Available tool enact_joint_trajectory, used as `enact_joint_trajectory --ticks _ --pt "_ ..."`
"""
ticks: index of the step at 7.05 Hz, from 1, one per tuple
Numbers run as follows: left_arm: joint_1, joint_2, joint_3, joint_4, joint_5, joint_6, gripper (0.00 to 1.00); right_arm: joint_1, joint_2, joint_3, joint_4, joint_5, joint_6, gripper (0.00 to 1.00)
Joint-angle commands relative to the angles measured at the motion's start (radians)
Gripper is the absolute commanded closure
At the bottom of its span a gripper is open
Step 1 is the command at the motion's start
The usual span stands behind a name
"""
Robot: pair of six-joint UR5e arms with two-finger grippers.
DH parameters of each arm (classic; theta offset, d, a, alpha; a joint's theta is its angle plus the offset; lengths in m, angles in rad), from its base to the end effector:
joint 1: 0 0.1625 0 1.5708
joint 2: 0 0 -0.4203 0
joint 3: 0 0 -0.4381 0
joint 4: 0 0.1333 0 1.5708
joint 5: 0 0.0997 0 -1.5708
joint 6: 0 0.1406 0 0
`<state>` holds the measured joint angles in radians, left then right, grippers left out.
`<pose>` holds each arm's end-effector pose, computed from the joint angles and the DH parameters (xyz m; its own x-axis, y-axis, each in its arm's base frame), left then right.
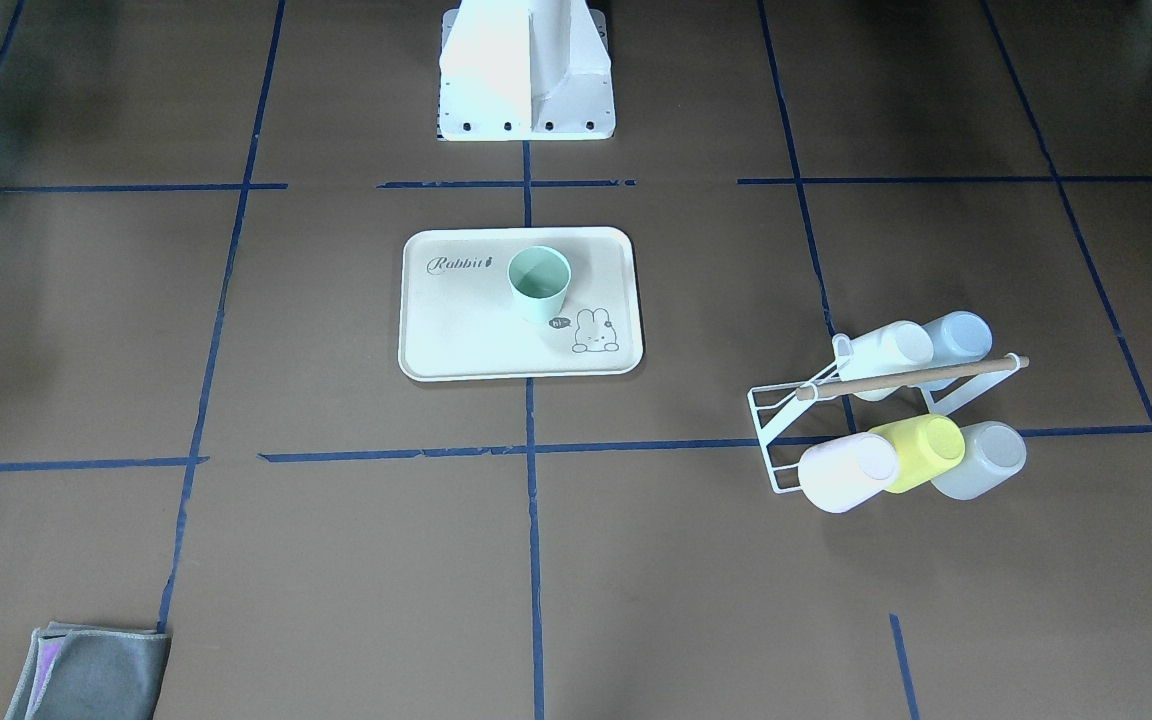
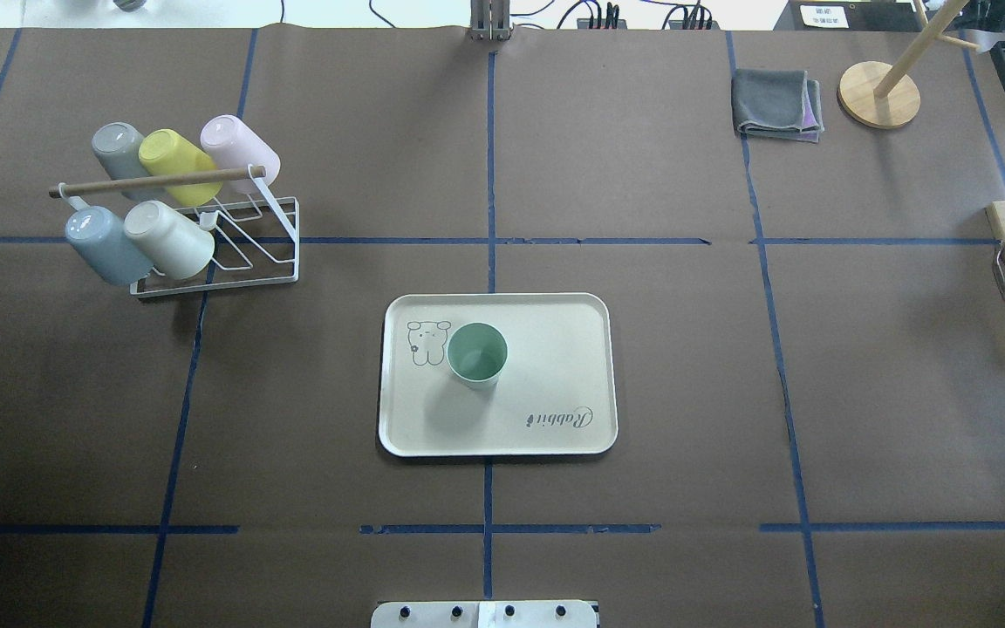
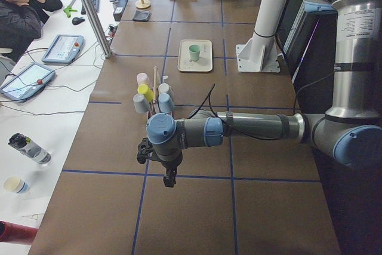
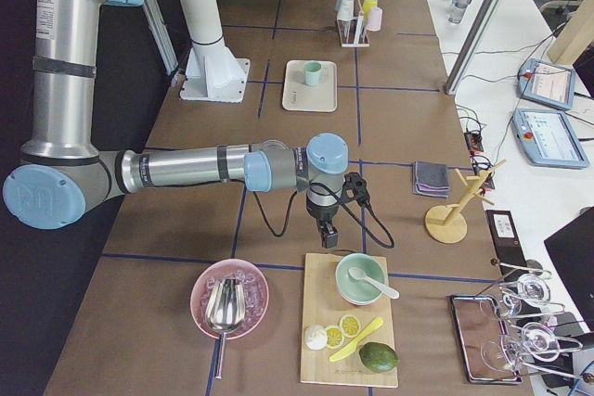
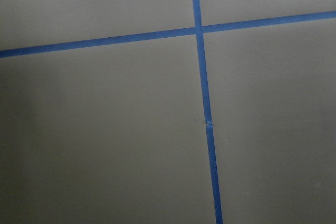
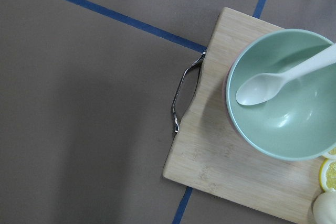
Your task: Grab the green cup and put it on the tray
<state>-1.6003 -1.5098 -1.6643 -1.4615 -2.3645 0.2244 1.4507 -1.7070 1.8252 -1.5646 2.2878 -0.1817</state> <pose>-0.0479 -0.5029 0.6737 0.6883 0.1483 -0.7101 -0.1269 0.9884 0.0834 -0.0181 -0.4914 0.6200 0.7049 -0.3465 0.6189 0.2504 0.9380 0.2399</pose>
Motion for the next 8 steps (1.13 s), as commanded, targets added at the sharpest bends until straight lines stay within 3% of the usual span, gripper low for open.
enact_joint_trajectory --ticks 1,5,8 --pt "0.000 0.000 0.020 -0.051 -0.001 -0.002 0.00 0.008 -0.013 0.000 0.000 -0.001 0.008 0.01" --pt "0.002 -0.003 -0.003 -0.051 0.005 0.004 0.00 0.109 -0.032 -0.006 -0.012 0.002 0.022 0.01" --pt "0.002 0.000 0.000 -0.049 0.001 0.004 0.00 0.119 -0.054 -0.047 -0.003 0.005 0.065 0.00"
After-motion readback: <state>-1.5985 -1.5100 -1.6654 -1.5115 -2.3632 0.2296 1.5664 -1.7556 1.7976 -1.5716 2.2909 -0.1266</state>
